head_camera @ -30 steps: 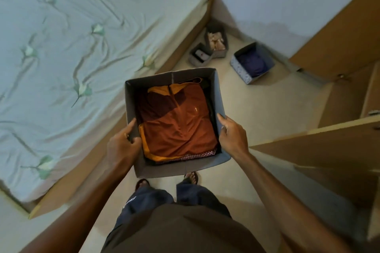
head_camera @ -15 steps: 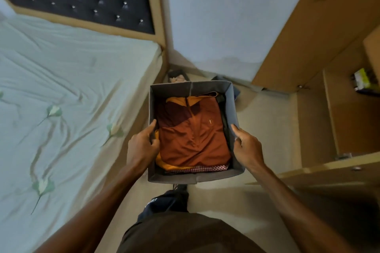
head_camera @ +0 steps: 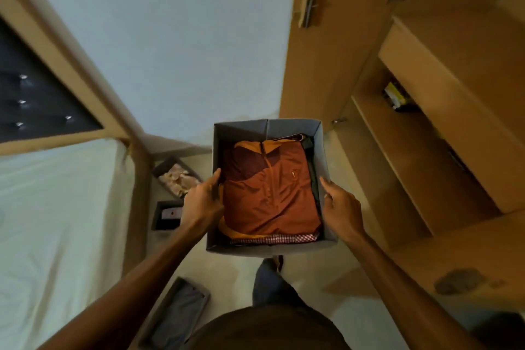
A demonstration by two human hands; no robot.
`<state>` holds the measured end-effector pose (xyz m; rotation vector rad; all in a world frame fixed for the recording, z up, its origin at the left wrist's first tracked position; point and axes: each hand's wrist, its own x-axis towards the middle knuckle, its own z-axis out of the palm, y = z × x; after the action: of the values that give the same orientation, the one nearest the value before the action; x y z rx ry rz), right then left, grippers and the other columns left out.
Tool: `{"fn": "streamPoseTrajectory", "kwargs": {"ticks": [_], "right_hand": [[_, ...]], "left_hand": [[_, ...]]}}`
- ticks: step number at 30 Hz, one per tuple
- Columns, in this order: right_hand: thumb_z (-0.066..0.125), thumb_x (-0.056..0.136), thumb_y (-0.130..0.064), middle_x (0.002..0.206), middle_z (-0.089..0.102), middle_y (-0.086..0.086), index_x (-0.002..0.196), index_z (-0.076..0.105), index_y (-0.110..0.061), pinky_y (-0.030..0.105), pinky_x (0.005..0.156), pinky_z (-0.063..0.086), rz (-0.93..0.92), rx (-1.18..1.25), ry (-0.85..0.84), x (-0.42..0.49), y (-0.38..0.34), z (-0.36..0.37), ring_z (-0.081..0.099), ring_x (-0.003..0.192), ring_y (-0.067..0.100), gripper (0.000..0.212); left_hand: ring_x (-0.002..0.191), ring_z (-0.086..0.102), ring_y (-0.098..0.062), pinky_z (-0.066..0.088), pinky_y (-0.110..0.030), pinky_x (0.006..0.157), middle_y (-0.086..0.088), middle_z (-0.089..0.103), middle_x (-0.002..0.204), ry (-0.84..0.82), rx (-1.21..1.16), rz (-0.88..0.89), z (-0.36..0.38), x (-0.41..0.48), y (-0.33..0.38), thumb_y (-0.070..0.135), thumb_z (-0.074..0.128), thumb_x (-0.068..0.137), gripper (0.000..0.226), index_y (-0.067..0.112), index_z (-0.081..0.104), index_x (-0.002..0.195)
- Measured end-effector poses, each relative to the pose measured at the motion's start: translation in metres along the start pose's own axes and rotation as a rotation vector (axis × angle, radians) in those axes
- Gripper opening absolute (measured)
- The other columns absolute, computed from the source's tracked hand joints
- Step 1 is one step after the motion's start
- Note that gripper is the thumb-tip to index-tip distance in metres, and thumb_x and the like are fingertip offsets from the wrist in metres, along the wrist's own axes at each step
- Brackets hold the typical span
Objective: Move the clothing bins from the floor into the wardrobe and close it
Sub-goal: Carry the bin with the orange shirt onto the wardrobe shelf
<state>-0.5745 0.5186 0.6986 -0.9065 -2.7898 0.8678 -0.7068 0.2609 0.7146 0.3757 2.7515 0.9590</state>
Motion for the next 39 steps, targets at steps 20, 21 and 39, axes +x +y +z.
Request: {"fn": "streamPoseTrajectory", "kwargs": {"ticks": [20, 21, 39], "right_hand": [[0.045, 0.095, -0.005, 0.095, 0.069, 0.016, 0.141, 0.047, -0.018, 0.024, 0.055, 0.04, 0.507, 0.084, 0.35, 0.203, 0.054, -0.101, 0.05, 0.061, 0.01, 0.047], [0.045, 0.095, -0.005, 0.097, 0.069, 0.017, 0.14, 0.047, -0.017, 0.02, 0.051, 0.034, 0.53, 0.081, 0.393, 0.21, 0.055, -0.109, 0.043, 0.058, 0.003, 0.047], [0.043, 0.094, -0.002, 0.137, 0.055, 0.015, 0.142, 0.045, -0.017, 0.023, 0.079, 0.042, 0.734, 0.017, 0.835, 0.27, 0.184, -0.288, 0.063, 0.104, 0.033, 0.05]], "left_hand": [[0.106, 0.065, -0.036, 0.053, -0.041, 0.087, -0.015, 0.069, 0.12, -0.373, 0.029, 0.426, 0.104, 0.318, 0.214, 0.021, 0.057, 0.089, 0.056, 0.034, 0.047, 0.142], [0.106, 0.064, -0.036, 0.051, -0.04, 0.087, -0.014, 0.068, 0.122, -0.396, 0.044, 0.46, 0.108, 0.331, 0.231, 0.019, 0.057, 0.089, 0.057, 0.033, 0.046, 0.143], [0.093, 0.065, -0.034, 0.056, -0.04, 0.078, -0.013, 0.07, 0.115, -0.543, -0.049, 0.952, 0.242, 0.397, 0.537, 0.011, 0.056, 0.088, 0.061, 0.03, 0.043, 0.145]]}}
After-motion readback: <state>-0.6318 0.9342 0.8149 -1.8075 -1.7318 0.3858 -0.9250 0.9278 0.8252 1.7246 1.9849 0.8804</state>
